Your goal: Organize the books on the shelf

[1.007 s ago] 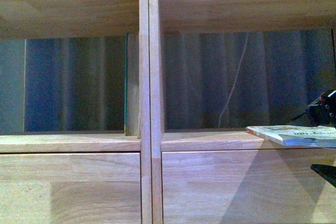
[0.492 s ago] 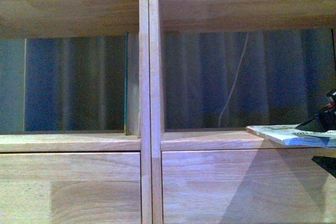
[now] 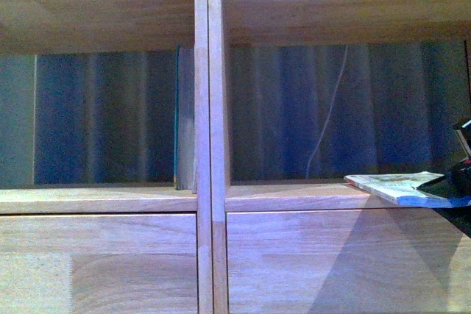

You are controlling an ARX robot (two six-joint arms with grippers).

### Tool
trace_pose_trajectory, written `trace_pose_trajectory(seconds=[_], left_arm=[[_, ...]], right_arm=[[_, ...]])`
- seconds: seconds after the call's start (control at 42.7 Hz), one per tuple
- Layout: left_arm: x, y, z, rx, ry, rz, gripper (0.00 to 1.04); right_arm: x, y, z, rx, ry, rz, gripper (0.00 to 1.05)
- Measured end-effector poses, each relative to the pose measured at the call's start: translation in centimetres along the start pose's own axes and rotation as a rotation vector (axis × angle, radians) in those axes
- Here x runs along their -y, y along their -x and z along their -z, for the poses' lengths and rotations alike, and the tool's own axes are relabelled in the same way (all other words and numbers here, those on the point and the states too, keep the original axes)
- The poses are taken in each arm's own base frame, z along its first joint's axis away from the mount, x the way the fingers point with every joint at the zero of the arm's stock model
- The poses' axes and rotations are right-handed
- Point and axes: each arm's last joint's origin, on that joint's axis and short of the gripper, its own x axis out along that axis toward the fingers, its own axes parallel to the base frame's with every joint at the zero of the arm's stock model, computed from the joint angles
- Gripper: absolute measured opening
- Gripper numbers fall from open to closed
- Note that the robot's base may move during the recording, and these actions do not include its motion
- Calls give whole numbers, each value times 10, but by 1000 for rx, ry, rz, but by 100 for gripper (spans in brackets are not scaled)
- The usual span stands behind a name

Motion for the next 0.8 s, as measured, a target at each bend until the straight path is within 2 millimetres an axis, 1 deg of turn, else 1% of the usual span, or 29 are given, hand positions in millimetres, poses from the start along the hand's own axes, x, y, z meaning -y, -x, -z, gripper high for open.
trace_pose_trajectory(seconds=[0.094,0.117,0.14,0.234,0.351,0.375,0.468,0.492,0.562,0.609,0.702,0.796], left_arm=[[-13,-18,-8,-22,126,3,97],[-20,-27,-9,-46,195,17,97],[-22,-31,-9,-56,229,22,97],[-35,-55,-5,-125,380,43,97],[-44,-90,1,-181,529,93,97],[-44,-92,1,-182,538,98,97],[-44,-117,2,-194,629,155,97],[-43,-120,2,-198,641,163,97],[-40,-138,3,-218,707,219,97],[-37,-144,4,-227,733,240,97],[-25,-161,6,-252,806,315,97],[-10,-170,6,-275,835,383,97]], right_arm=[[-1,5,1,-2,13,-29,7],[-2,8,1,-5,17,-40,7],[-3,11,1,-9,23,-57,7],[-8,20,2,-10,40,-104,7],[-23,36,0,-3,75,-198,7],[-26,38,0,0,81,-214,7],[-38,51,-2,11,110,-301,7],[-41,54,-2,16,119,-322,7],[-49,61,-3,25,138,-366,7],[-55,67,-4,31,154,-401,7],[-65,74,-6,40,177,-452,7],[-78,79,-6,47,199,-512,7]])
